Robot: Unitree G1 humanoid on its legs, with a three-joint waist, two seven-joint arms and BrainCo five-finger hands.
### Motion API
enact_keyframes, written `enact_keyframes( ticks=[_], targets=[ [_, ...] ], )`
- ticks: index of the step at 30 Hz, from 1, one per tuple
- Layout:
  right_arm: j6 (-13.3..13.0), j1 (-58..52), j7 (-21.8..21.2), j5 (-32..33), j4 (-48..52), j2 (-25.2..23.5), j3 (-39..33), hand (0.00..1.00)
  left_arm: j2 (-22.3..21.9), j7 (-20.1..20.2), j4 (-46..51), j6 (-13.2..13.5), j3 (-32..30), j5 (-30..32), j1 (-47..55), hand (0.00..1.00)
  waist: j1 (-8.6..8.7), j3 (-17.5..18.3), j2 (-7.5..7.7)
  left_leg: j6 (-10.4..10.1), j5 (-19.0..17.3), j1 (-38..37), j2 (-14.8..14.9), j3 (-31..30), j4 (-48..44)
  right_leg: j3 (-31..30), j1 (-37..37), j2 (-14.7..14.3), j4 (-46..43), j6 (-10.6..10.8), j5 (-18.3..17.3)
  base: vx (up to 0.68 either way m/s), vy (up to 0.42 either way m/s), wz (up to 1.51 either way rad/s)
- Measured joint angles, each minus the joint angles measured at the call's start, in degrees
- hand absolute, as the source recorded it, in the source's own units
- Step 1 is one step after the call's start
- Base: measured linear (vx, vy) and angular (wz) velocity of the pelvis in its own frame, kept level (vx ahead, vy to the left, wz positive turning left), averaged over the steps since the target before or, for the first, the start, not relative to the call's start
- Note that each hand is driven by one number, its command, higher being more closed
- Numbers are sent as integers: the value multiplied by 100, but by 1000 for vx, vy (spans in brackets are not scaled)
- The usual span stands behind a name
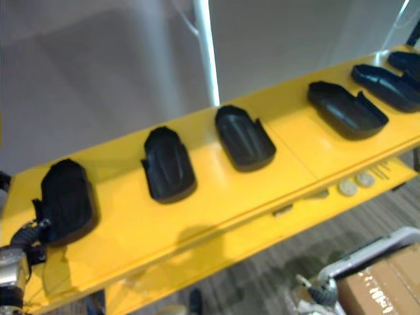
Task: Walk over and take plastic housings, then place them on the shelf
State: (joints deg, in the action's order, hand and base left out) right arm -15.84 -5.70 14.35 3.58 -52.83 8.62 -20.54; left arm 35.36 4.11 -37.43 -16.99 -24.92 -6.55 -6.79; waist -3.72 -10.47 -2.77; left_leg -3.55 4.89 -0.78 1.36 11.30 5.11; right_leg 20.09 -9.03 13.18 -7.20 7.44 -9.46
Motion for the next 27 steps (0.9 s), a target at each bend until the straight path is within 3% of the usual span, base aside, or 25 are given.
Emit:
enact_keyframes(
  ticks=[5,12,19,27],
  targets=[
    [8,505,50,16,275,215,4,0,-7,-309,643,120,-130,-260,-29,0,-37,-377,41,21,243,516,-3,-125,-32,-34,803,155,-832,23,-244,-25,8,15],
    [-28,832,108,46,1228,532,225,0,10,-902,1273,436,-367,-478,-104,0,-182,-797,207,-8,276,792,22,-86,-33,-145,1373,262,-1438,-45,-498,-12,-5,1],
    [-24,815,108,35,1420,540,291,0,6,-1414,1465,424,-402,-383,-106,0,-186,-895,308,-21,238,786,-17,-17,-37,-168,1523,375,-1742,-45,-628,4,-3,0],
    [-22,783,193,34,1459,542,343,0,0,-1420,1482,303,-470,-109,-78,0,-186,-908,304,-12,191,730,-7,6,-39,-171,1497,378,-1792,-77,-678,3,-7,-1]
  ],
)
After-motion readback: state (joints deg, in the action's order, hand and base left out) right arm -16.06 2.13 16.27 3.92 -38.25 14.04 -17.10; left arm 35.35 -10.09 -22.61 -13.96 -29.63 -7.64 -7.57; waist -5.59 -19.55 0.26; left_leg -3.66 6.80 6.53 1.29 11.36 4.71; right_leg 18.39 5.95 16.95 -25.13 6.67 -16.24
